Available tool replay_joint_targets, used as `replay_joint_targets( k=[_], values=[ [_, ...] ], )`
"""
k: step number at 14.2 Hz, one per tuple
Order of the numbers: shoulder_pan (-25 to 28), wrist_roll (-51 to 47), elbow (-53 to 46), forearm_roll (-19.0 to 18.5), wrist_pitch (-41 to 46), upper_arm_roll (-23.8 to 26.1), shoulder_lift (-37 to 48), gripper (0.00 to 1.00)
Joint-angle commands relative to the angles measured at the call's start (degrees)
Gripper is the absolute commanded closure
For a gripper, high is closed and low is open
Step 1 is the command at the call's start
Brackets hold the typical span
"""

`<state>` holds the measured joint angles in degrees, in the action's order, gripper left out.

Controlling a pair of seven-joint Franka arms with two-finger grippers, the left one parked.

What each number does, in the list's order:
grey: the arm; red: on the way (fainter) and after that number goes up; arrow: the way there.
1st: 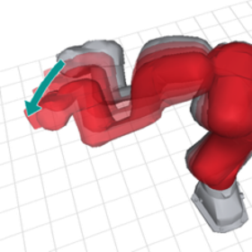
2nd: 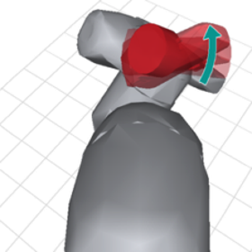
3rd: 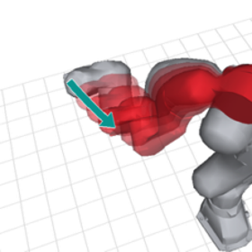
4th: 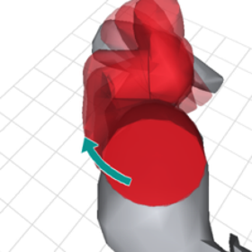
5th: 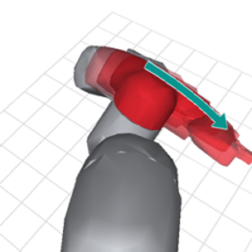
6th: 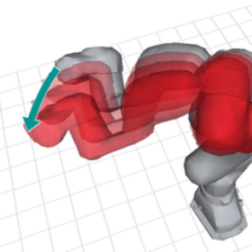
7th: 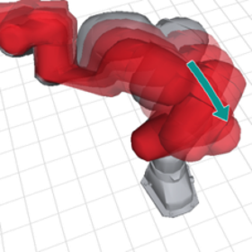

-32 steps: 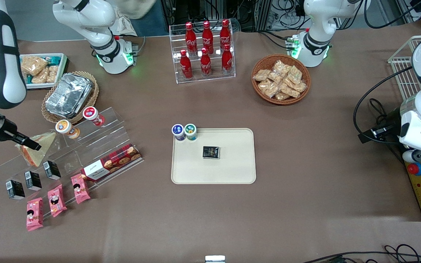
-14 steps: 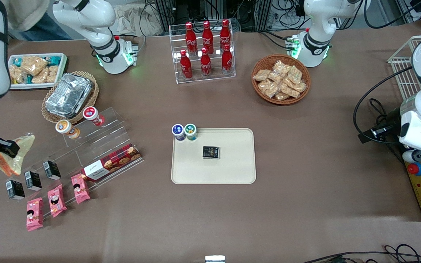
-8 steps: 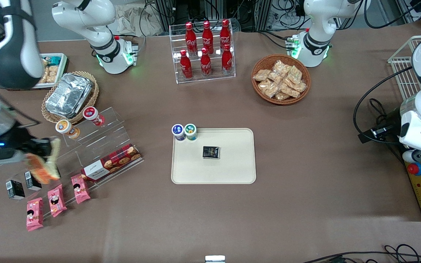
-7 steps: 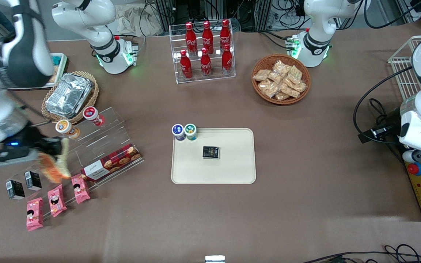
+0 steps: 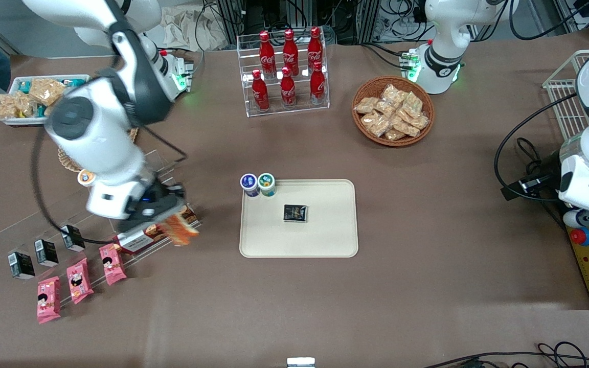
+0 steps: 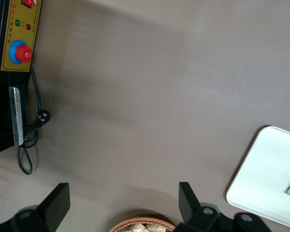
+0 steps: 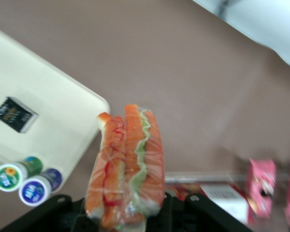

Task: Place sandwich on tray
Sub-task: 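Lift the sandwich out of the rack and carry it toward the cream tray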

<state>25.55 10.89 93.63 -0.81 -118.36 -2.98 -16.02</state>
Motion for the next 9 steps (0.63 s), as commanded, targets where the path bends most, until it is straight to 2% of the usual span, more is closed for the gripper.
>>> replay_joint_targets(
  k=[1,4,8,9],
  values=[
    [4.49,2.38,-10.56,-0.33,-0.19,-0.63,-10.32,1.00],
    [8.89,5.53,-11.45,-0.33,-9.83,-0.72,-16.65,1.00],
    [9.87,8.44,-11.72,-0.33,-18.64,2.09,-23.08,1.00],
    [10.21,12.19,-11.98,-0.51,-19.79,2.36,-24.40,1.00]
  ],
)
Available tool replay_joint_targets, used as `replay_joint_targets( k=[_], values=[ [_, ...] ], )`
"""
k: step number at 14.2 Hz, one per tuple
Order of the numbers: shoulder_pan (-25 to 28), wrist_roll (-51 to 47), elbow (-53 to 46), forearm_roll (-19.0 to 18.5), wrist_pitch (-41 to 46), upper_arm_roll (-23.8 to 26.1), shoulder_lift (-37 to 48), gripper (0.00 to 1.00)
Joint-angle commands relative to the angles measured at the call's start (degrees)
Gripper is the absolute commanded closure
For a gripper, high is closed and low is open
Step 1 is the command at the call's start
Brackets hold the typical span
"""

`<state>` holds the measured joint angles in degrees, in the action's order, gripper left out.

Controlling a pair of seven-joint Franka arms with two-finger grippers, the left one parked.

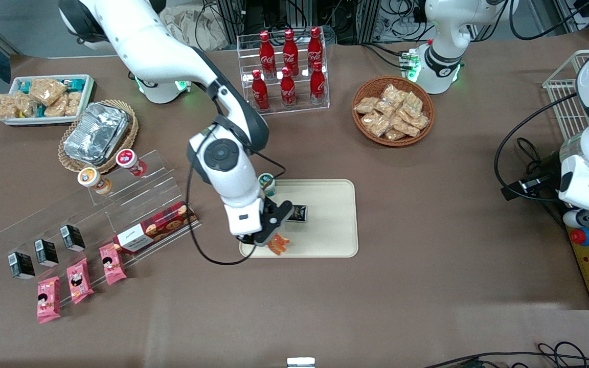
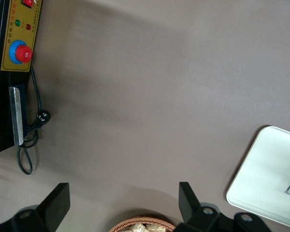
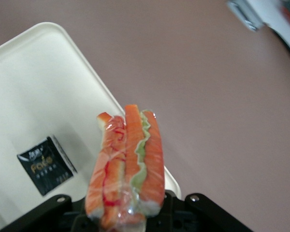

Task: Place sandwich on tray
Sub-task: 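Lower the sandwich onto the tray beside the black packet and release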

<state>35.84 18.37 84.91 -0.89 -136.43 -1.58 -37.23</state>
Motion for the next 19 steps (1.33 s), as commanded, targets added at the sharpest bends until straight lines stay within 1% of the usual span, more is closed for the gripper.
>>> replay_joint_targets(
  k=[1,4,8,9,10,14,16,17,19],
  values=[
    [0.62,9.44,-3.70,-0.43,-2.43,0.96,-4.25,1.00],
    [1.16,10.72,-4.75,-0.25,-3.66,0.96,-6.10,1.00],
    [1.69,11.42,-5.20,-0.16,-8.49,1.05,-9.61,1.00],
    [1.77,11.68,-5.02,-0.51,-8.59,1.05,-9.53,1.00],
    [2.21,12.91,-5.20,-1.12,-8.59,1.22,-9.53,1.00],
    [2.48,15.54,-5.20,-1.22,-9.02,1.23,-10.32,1.00],
    [2.21,19.40,-5.20,-0.96,-12.44,1.31,-11.90,1.00],
    [1.69,21.07,-5.11,-0.61,-14.72,1.75,-13.04,1.00],
    [0.64,21.79,-5.11,-0.34,-16.49,4.20,-13.92,1.00]
  ],
)
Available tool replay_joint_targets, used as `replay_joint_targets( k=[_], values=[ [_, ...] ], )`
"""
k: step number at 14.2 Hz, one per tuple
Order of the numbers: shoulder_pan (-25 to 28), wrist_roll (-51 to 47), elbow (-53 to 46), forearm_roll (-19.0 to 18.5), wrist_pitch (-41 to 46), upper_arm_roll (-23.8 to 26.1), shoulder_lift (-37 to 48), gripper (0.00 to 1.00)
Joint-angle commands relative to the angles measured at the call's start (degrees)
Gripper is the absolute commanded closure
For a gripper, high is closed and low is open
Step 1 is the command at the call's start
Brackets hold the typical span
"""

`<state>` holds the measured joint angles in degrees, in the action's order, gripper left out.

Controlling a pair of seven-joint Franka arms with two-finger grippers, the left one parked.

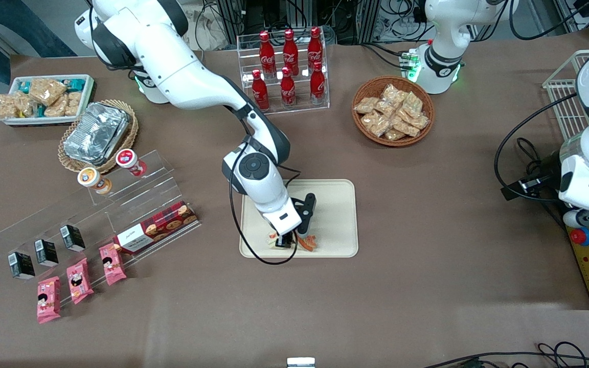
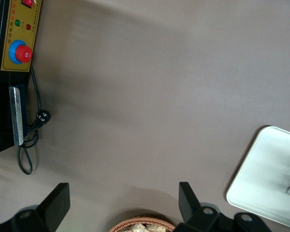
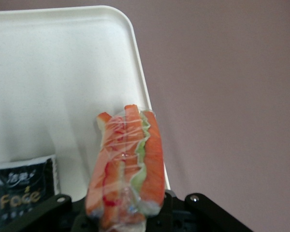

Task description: Place sandwich on tray

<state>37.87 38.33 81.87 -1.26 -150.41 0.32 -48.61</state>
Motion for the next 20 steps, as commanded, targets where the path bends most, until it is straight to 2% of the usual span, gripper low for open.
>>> replay_joint_targets(
  k=[1,2,3,4,9,12,14,18,20],
  values=[
    [-1.40,1.84,-2.07,0.03,-2.52,2.32,-2.54,1.00],
    [-1.40,1.66,-1.98,0.12,-2.52,2.32,-2.54,1.00],
    [-1.40,1.57,-1.98,0.12,-2.52,2.41,-2.37,0.84],
    [-1.40,1.57,-1.98,0.12,-2.52,2.41,-2.37,0.01],
    [-1.66,1.31,-1.89,0.56,-1.99,2.58,0.18,0.01],
    [-3.41,1.40,0.47,1.88,0.80,3.19,5.52,0.01],
    [-6.57,1.31,0.66,2.23,8.42,4.77,10.53,0.01],
    [-12.89,-3.07,0.66,2.93,28.63,4.69,21.07,0.01],
    [-16.50,-5.10,0.92,1.97,34.55,4.60,24.95,0.01]
  ],
)
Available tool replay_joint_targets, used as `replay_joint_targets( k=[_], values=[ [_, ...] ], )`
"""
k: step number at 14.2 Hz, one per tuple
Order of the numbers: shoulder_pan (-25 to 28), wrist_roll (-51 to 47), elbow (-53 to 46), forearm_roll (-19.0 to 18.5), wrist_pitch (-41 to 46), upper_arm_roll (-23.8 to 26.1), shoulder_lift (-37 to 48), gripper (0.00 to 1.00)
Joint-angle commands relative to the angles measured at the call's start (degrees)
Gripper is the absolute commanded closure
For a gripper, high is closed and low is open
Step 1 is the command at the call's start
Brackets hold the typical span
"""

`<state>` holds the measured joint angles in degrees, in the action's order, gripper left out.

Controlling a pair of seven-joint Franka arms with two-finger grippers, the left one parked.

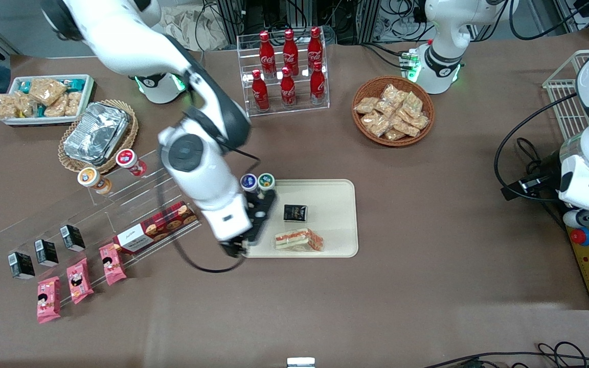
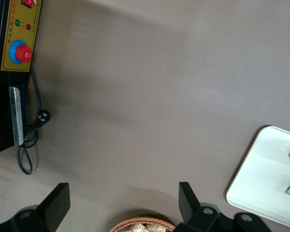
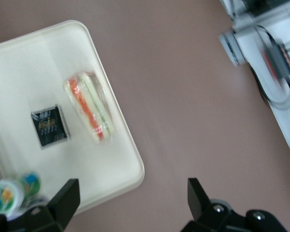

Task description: Place sandwich on tray

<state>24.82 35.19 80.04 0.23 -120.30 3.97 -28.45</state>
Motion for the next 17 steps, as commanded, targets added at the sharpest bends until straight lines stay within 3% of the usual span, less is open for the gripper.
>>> replay_joint_targets(
  k=[1,9,14,17],
  values=[
    [-4.51,-1.97,2.92,-0.83,5.06,0.78,6.11,0.01],
    [-20.15,-9.08,6.00,-1.72,24.91,-0.71,20.17,0.01],
    [-21.48,-17.78,13.28,-2.07,27.31,-5.01,30.19,0.01],
    [-21.48,-18.14,13.03,-1.55,28.98,-8.26,30.38,0.01]
  ],
)
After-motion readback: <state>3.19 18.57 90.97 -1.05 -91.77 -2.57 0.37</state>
